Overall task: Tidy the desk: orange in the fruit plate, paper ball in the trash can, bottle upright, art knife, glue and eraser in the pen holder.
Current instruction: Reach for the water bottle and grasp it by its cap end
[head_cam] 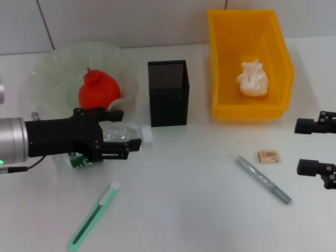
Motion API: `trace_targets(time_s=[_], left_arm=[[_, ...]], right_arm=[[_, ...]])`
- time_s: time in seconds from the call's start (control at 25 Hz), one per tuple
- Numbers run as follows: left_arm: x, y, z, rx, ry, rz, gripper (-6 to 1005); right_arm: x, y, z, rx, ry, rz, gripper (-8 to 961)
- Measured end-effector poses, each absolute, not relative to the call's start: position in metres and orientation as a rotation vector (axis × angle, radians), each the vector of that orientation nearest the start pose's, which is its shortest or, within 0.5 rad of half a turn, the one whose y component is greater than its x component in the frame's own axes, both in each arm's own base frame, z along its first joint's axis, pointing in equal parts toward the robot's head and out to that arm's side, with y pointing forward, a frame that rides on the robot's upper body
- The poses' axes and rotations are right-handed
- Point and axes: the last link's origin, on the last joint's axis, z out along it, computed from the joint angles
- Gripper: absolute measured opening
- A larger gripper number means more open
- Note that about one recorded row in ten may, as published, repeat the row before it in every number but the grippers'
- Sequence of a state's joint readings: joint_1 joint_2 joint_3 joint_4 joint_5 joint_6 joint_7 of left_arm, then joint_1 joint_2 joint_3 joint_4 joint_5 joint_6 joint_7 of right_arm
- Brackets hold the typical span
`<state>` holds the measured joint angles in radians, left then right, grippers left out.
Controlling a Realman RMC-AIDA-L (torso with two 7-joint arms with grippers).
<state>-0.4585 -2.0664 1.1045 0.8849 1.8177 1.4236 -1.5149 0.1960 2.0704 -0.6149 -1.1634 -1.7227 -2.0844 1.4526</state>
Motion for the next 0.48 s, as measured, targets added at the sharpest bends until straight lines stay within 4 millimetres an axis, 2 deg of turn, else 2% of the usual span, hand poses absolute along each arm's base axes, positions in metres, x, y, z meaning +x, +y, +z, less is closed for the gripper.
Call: trace_targets(time_s=[0.48], left_arm=[[-0.212,0.354,-0.015,-2.844,-0.381,-0.440,766]], right_arm=[[0.276,0.226,0.104,-2.678,0.365,0.924,678]])
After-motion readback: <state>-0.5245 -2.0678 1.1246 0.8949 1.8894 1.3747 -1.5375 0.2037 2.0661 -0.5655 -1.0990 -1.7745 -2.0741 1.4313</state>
